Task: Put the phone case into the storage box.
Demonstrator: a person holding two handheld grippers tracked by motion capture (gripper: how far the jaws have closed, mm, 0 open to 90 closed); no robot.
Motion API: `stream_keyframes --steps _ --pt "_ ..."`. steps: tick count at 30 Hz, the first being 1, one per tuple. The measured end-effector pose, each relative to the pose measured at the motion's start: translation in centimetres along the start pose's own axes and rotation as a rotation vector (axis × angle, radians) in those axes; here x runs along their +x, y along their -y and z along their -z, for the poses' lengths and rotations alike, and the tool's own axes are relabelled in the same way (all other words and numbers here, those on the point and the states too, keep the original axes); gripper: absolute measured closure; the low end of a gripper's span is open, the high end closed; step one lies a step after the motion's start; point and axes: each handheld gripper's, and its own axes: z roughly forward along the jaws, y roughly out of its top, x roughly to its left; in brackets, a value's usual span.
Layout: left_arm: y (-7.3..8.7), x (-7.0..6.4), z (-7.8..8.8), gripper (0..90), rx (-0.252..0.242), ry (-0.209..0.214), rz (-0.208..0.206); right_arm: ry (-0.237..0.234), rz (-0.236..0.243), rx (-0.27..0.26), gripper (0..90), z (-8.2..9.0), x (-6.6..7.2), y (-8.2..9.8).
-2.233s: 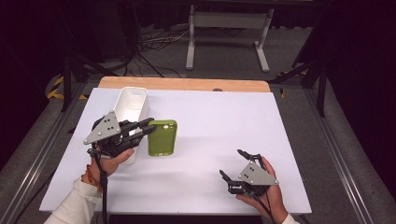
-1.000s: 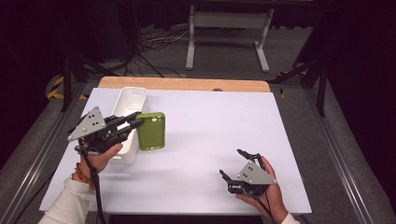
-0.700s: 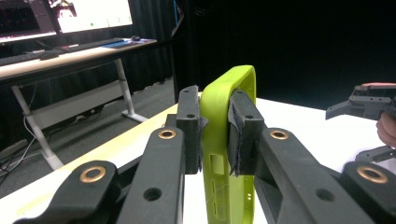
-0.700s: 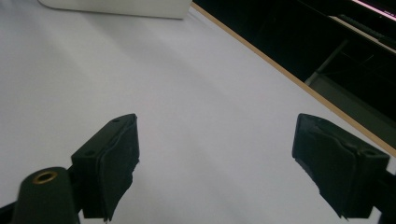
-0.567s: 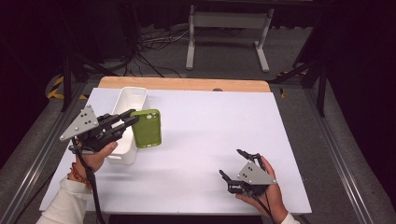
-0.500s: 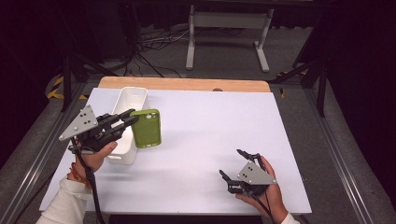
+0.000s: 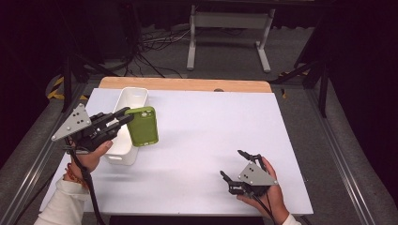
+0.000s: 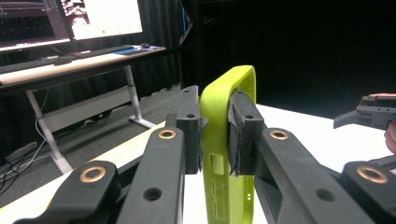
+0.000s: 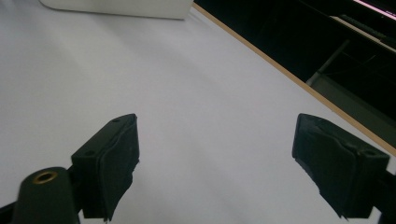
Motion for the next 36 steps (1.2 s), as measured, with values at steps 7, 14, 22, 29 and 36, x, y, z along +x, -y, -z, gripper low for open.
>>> stream_keyframes --steps 7,14,22,29,36 --pt "-0.1 0.2 0.4 77.4 -0.004 -0.008 0.003 -0.002 0.003 0.003 15.8 -0.1 0.1 0.0" --pt "-0.2 0.7 1.0 77.4 -0.012 -0.029 -0.007 -0.002 0.005 0.002 15.8 -0.1 0.0 0.0" --pt "-0.2 1.1 1.5 77.4 -0.022 -0.045 -0.003 -0.001 0.006 0.001 15.8 -0.1 0.0 0.0" --pt "-0.3 1.5 2.1 77.4 -0.024 -0.066 -0.003 0.000 0.008 0.003 15.8 -0.1 0.0 0.0" --pt "-0.2 2.0 2.6 77.4 -0.031 -0.092 -0.003 0.002 0.009 0.004 15.8 -0.1 0.0 0.0"
